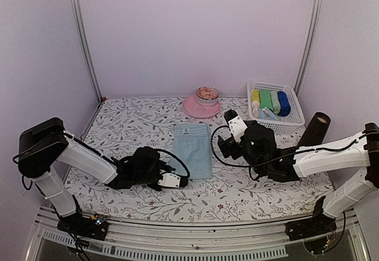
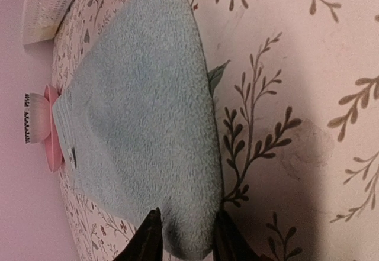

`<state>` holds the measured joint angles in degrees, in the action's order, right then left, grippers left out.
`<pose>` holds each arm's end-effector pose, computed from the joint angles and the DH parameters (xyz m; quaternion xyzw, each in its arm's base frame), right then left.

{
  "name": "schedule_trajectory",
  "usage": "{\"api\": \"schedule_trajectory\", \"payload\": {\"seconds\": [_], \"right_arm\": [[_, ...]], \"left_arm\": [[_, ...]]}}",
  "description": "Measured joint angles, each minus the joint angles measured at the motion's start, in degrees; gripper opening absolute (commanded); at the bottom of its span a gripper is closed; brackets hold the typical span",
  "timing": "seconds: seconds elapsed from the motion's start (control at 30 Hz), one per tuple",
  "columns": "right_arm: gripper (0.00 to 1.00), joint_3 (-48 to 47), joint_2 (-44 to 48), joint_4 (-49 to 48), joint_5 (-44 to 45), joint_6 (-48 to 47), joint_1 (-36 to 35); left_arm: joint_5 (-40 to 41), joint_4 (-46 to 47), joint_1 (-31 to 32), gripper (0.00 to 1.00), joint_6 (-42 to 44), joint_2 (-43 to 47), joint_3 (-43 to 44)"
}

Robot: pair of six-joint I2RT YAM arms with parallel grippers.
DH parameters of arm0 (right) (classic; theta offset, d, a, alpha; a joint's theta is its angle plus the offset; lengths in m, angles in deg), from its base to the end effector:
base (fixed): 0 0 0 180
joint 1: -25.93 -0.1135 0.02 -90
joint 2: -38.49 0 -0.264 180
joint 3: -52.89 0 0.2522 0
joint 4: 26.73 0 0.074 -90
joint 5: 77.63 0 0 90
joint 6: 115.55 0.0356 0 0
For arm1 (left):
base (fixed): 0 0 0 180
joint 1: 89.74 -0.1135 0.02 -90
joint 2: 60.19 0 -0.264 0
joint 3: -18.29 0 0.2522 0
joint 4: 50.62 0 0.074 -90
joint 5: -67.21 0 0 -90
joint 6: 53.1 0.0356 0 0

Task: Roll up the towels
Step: Pick up the towel from the center of the board.

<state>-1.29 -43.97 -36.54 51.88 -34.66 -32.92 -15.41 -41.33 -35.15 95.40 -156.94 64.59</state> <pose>0.1765 0.2482 0.2236 -0.2630 0.7437 -0.0175 0.6144 0.1740 -0.2369 0.1093 0.7434 0.5231 0.0726 0.4103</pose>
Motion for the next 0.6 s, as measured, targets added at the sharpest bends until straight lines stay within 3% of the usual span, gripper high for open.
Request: {"api": "schedule_trajectory", "payload": {"seconds": [0.13, 0.27, 0.4, 0.6], "right_arm": [[1.00, -0.07, 0.17, -1.66, 2.49, -2.82, -0.02], [0.89, -0.09, -0.15, -2.69, 2.01, -6.32, -0.04], [0.99, -0.13, -1.95, -4.07, 0.15, -9.18, -0.17], [0.99, 0.04, -3.23, -4.33, -8.17, -13.09, -1.75]], "left_arm": [[-0.04, -0.20, 0.04, 0.10, -0.72, -0.48, -0.02], [-0.11, -0.72, 0.07, 0.00, -1.18, -0.74, -0.04], [-0.46, -1.11, 0.07, 0.00, -1.77, -0.74, 0.11], [-3.82, -6.32, -1.18, 0.00, -4.11, -0.37, 2.62]]}}
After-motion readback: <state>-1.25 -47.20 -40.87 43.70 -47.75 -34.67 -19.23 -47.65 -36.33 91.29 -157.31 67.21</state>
